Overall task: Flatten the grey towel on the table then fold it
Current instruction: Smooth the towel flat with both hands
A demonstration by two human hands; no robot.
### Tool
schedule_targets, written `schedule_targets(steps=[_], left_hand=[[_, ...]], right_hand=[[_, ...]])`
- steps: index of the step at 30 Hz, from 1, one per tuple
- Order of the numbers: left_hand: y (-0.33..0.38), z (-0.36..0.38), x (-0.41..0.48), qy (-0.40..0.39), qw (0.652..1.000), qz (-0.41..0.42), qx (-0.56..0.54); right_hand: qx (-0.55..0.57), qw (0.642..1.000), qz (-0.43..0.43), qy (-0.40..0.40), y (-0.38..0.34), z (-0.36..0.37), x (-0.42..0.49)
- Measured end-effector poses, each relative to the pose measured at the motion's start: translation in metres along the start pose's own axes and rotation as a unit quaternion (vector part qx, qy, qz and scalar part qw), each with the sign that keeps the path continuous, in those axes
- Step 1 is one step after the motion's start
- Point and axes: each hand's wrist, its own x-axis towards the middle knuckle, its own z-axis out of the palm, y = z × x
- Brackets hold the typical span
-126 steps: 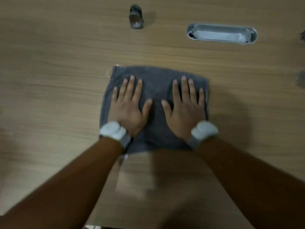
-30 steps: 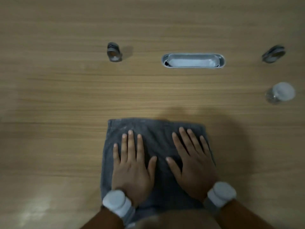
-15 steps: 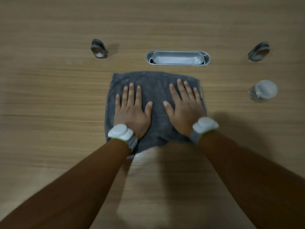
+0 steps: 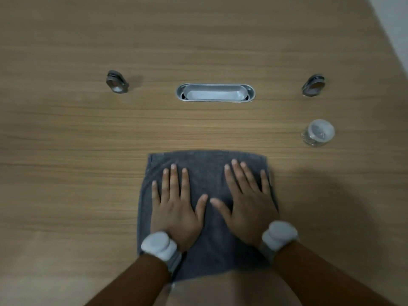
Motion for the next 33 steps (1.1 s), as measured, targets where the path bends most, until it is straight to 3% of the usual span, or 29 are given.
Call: schedule_targets(steps=[6,9,14,19,25,29,33], left_hand=[[0.002,-0.028,0.129,0.009,1.0,0.016,-0.021],[0.003,-0.027,0.163,0.015,0.999,0.013,-0.034],[0.002,-0.023,0.145,0.037,0.997,0.04,-0.048],[0.002,-0.015,0.088,0.017,0.998,0.049,-0.039],[0.009,0.004,-0.005,0.017,0.998,0.059,-0.014],[0.014,0.005,0.012,0.024,0.999,0.046,-0.003],[0.028,-0.009,0.085,0.019,0.999,0.041,-0.019]], right_hand=[[-0.042,0.996,0.039,-0.074,0.038,-0.024,0.142],[-0.088,0.991,0.071,-0.077,0.027,-0.023,0.172],[0.024,0.994,0.109,-0.022,0.018,-0.009,0.137],[0.002,0.988,0.154,0.022,-0.004,-0.001,0.07],[-0.013,0.99,0.141,-0.01,-0.011,0.004,-0.025],[-0.02,0.996,0.09,-0.016,0.008,-0.001,-0.006],[-0.008,0.997,0.082,-0.01,0.038,-0.009,0.063]])
